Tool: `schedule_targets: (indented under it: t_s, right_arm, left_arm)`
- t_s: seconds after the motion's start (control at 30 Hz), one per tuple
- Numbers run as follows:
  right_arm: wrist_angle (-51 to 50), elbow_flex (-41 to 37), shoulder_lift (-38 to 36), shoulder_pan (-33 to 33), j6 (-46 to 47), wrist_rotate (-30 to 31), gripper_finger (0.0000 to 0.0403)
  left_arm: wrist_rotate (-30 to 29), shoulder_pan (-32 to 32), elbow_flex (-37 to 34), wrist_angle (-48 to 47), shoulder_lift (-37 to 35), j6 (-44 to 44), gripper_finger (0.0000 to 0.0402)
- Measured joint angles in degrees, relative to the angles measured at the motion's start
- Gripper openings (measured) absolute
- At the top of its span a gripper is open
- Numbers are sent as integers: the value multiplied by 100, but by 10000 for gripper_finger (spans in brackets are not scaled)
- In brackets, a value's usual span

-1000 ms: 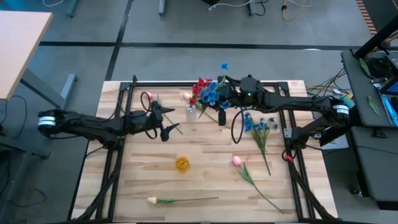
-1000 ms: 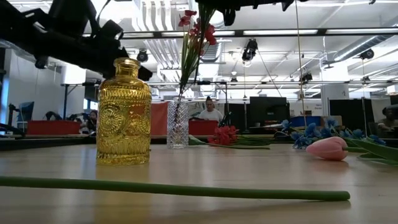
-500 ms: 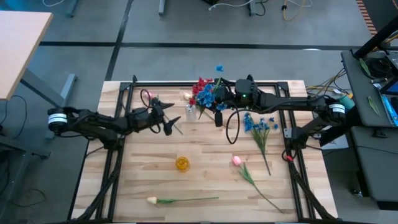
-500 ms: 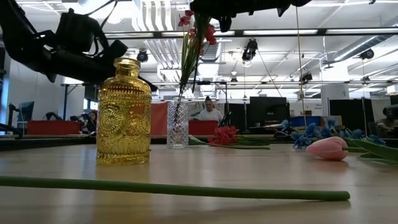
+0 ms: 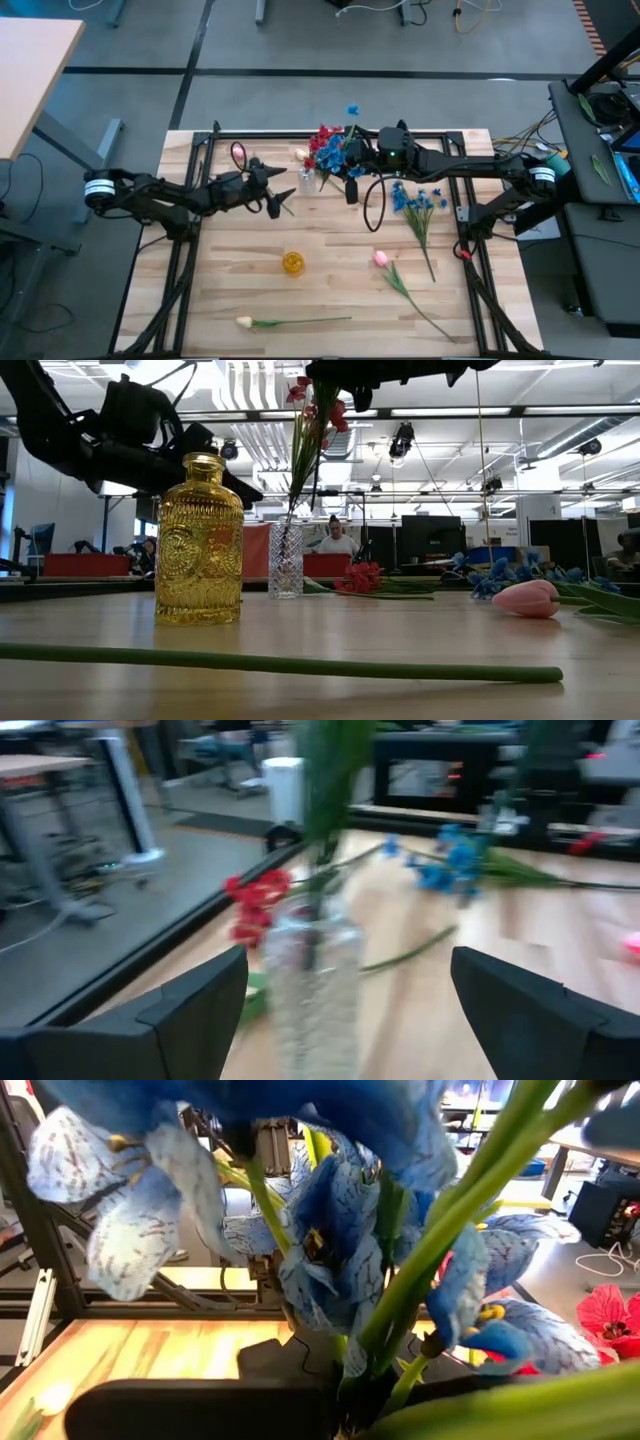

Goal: Sort flowers into vase by color
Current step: Put the left blue flowers into the transparent vase

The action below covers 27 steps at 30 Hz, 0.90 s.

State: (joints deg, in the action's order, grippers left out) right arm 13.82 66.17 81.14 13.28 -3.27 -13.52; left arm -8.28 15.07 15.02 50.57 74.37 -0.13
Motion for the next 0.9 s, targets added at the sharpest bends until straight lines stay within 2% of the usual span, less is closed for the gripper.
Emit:
schedule_targets:
  t_s: [0.17, 0.33, 0.47, 0.63, 0.9]
  right_arm:
    - [-21, 0, -2, 0, 0, 1, 13]
    - [-32, 0, -2, 0, 22, 0, 13]
    - [-41, 0, -2, 0, 3, 0, 13]
    - [-39, 0, 2, 0, -42, 1, 13]
    - [-36, -2, 9, 0, -76, 1, 13]
  left_arm:
    - [379, 13, 48, 22, -7, 25, 356]
    - [-309, 22, 131, -6, -7, 250, 396]
    - [-181, -7, 221, -216, -10, -105, 384]
    - [27, 0, 221, -235, 333, -43, 376]
    - [-77, 83, 223, 1001, 1485, 79, 375]
